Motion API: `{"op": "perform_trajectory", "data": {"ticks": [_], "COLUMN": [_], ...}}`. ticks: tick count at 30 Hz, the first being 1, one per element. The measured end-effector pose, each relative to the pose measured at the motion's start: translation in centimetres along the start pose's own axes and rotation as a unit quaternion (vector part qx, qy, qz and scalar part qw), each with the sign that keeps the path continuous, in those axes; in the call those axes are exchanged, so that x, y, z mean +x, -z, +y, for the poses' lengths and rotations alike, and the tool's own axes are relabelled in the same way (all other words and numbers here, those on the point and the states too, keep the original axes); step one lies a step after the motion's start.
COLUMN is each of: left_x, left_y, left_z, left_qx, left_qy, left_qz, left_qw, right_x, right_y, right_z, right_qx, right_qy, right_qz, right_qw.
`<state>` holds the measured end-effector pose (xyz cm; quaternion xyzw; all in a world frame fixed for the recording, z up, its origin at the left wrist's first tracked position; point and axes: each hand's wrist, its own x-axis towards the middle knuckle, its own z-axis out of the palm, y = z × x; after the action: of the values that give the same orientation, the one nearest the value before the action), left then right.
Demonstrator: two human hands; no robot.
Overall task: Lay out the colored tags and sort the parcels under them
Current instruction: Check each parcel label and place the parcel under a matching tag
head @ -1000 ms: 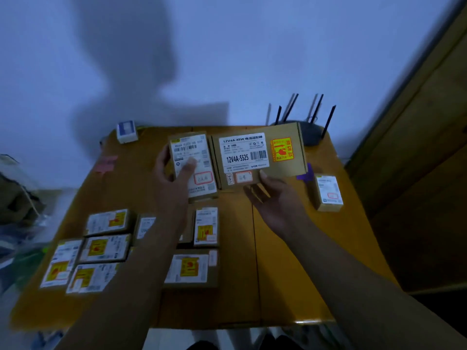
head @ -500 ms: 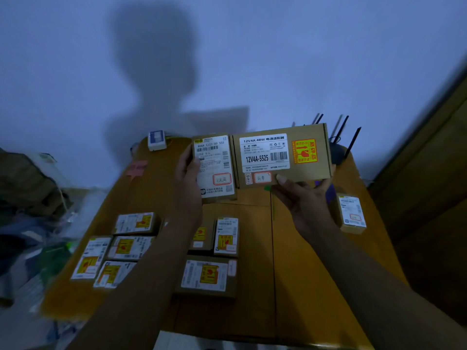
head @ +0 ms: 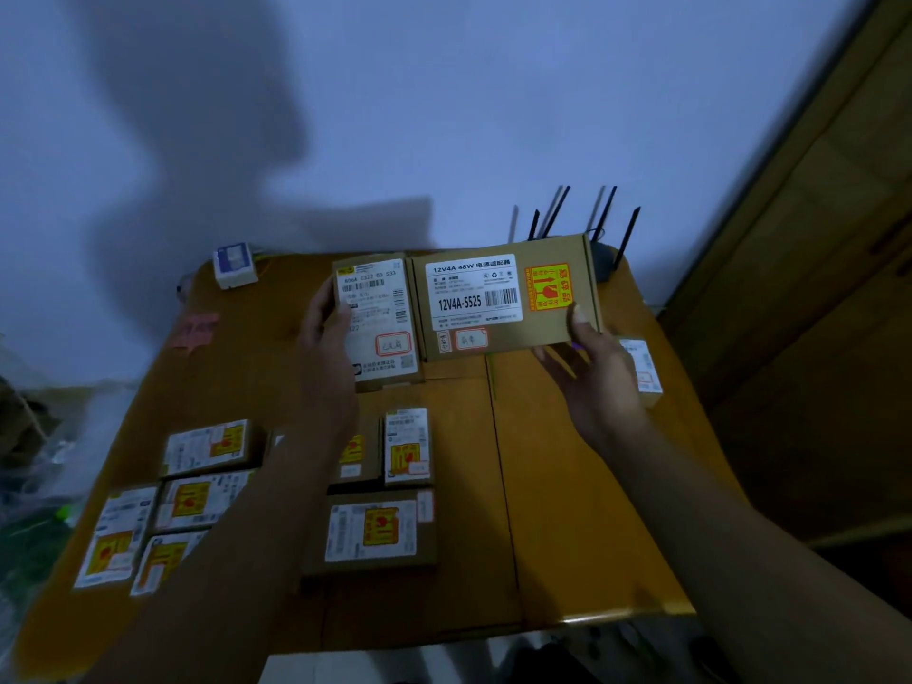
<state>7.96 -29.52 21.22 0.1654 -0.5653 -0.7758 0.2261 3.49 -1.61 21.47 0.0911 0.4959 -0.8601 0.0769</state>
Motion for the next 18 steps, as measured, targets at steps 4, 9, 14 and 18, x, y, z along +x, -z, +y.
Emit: {"op": "perform_trajectory", "data": {"ticks": [4,9,14,18], "left_x": [0.1,-1.0,-1.2,-1.1], "left_y": [-1.6,-5.6,-10.8,-14.4], "left_z": [-2.2,-6.4,-12.1,-15.6], "left_qx": [0.019,0.045,0.046,0.057], "left_qy": [0.011,0.058,0.13,0.185], "left_qz": [-0.037,-0.104,-0.12,-0.12], "left_qw": [0.999,0.992,0.983,0.974], "right_x": [0.0,0.0,1.4,3.2], "right_y": [2.9,8.5,16.6,23.8], "right_z": [0.0,-0.1,0.3,1.1], "right_qx": [-0.01,0.003,0.008,-0.013], "right_qy": [0.009,0.0,-0.039,-0.084], "right_qz": [0.05,0.13,0.222,0.296], "right_qw": [0.999,0.992,0.974,0.951]}}
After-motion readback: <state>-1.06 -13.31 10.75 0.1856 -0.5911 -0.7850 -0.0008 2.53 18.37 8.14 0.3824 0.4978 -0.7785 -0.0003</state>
